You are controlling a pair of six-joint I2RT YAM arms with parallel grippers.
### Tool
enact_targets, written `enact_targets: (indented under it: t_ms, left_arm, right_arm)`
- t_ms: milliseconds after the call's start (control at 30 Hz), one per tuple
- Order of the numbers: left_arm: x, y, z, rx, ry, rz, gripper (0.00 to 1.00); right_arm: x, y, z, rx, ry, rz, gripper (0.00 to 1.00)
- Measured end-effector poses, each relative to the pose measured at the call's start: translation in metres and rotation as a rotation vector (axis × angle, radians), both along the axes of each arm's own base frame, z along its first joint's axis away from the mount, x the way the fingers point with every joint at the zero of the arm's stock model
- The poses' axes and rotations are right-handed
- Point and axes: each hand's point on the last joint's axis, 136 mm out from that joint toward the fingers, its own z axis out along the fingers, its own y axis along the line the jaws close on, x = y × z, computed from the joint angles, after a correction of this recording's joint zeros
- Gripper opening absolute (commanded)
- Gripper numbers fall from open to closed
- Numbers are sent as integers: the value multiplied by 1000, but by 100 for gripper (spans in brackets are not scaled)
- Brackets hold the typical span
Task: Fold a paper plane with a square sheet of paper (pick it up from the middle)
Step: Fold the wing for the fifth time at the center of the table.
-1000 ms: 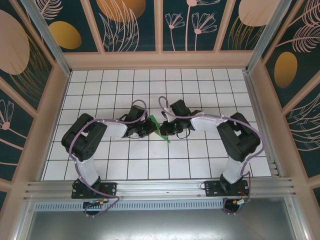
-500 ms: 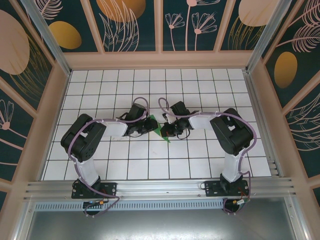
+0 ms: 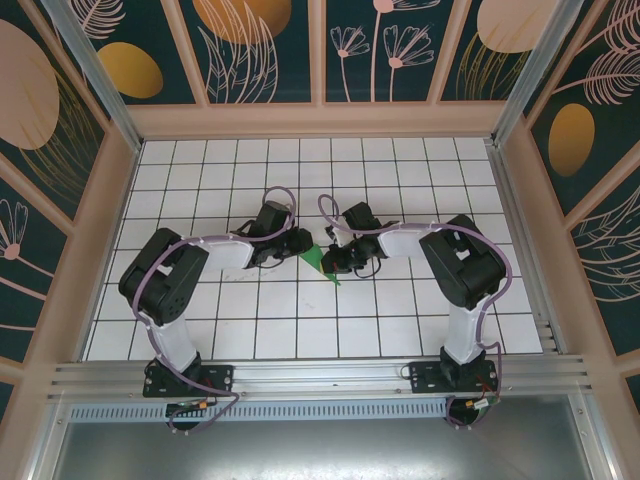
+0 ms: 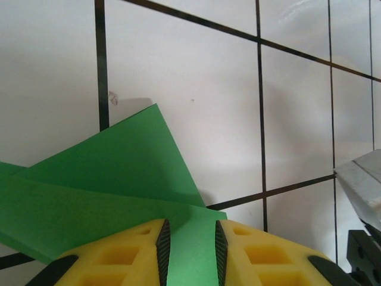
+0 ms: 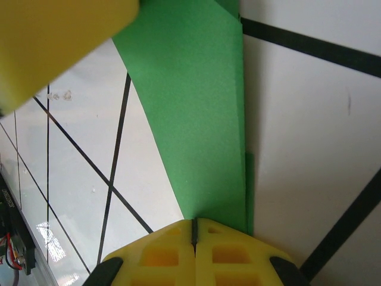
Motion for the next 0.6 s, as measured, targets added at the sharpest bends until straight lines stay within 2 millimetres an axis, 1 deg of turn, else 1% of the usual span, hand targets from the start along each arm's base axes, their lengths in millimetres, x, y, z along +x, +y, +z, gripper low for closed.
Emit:
enact_targets:
  t_ms: [167,500,600]
  left_arm:
    - [-1,3,-12,20,20,12,29]
    - [1,6,-13,14,2,17,30]
    - [5,13,-13,2,-6,11,30]
  right_arm:
    - [0,0,0,1,2,1,0]
    - [-1,-1,-2,9,8,6,0]
    - [-1,-2,-2,17,4,8,0]
